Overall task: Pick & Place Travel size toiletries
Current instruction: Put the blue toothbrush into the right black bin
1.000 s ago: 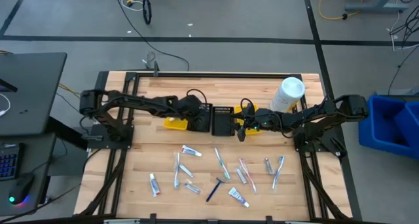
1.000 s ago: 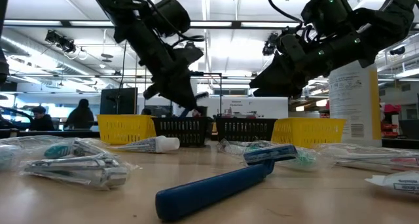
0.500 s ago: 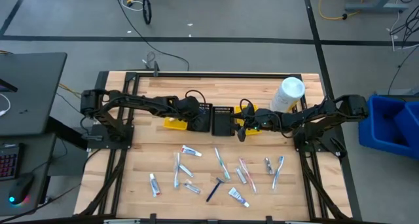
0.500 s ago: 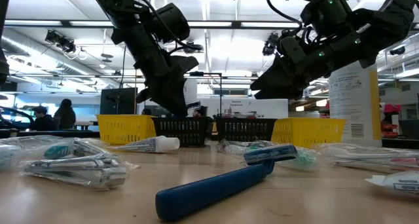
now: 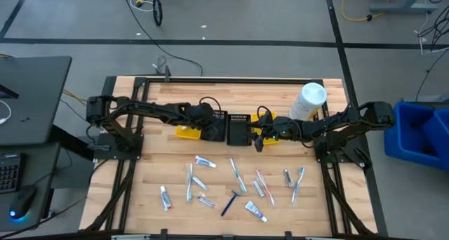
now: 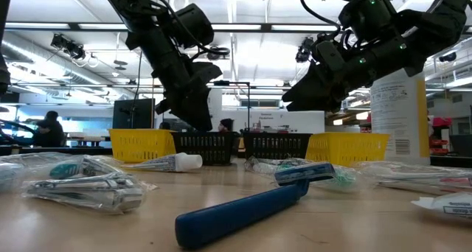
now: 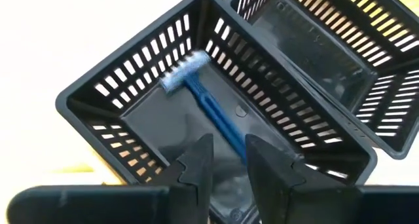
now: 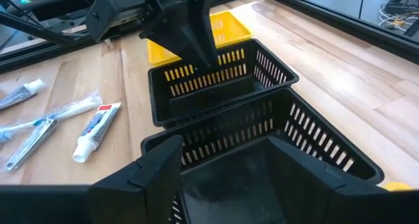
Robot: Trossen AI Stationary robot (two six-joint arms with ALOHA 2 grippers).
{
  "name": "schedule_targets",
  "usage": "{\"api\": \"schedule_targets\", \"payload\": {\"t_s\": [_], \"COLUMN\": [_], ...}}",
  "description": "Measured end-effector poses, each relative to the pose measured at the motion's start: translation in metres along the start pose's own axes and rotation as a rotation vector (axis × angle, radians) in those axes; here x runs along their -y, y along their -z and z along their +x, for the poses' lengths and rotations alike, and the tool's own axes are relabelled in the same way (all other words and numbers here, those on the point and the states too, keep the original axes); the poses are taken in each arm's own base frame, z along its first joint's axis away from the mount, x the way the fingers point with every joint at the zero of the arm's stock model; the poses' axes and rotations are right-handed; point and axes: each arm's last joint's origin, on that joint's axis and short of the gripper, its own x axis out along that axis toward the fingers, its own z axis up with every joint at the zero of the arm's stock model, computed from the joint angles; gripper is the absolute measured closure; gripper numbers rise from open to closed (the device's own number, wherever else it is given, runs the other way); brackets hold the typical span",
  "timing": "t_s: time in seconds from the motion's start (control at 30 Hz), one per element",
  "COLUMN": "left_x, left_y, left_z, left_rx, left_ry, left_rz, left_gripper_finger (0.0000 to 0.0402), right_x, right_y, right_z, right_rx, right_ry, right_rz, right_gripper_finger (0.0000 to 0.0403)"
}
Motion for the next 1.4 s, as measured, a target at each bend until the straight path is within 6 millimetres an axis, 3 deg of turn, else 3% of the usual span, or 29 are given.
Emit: {"api": "schedule_targets", "payload": {"t_s": [0.17, 0.3, 0.57, 0.77, 0.93, 1.07, 1.23, 1.4], "left_x": [0.0, 0.003, 0.01, 0.009, 0.006, 0.004, 0.006, 0.009], "left_y": [0.0, -0.004, -0.005, 0.009, 0.033, 0.061, 0.094, 0.115], "left_z": [0.0, -0.012, -0.069, -0.119, -0.141, -0.14, -0.122, -0.109], "left_rx": [-0.001, 0.017, 0.083, 0.135, 0.176, 0.201, 0.283, 0.349], "left_ry": [0.0, 0.021, 0.06, -0.025, 0.008, 0.08, 0.242, 0.401], "left_rz": [0.026, 0.034, 0.077, 0.145, 0.214, 0.232, 0.22, 0.214], "left_gripper_finger": [0.0292, 0.0292, 0.0292, 0.0292, 0.0292, 0.0292, 0.0292, 0.0292], "right_x": [0.0, 0.0, 0.0, -0.01, -0.021, -0.029, -0.038, -0.047], "right_y": [0.0, 0.0, 0.0, 0.003, 0.005, 0.007, 0.008, 0.008], "right_z": [0.0, 0.0, 0.0, -0.002, -0.004, -0.007, -0.009, -0.012], "right_rx": [0.0, 0.0, 0.0, -0.008, -0.004, -0.008, 0.001, 0.031], "right_ry": [-0.001, -0.001, -0.002, -0.039, -0.085, -0.116, -0.139, -0.142], "right_rz": [0.0, 0.0, 0.031, 0.029, 0.015, 0.033, 0.047, 0.049], "right_gripper_finger": [0.0183, 0.018, 0.0162, 0.0155, 0.0166, 0.0173, 0.0175, 0.0166]}}
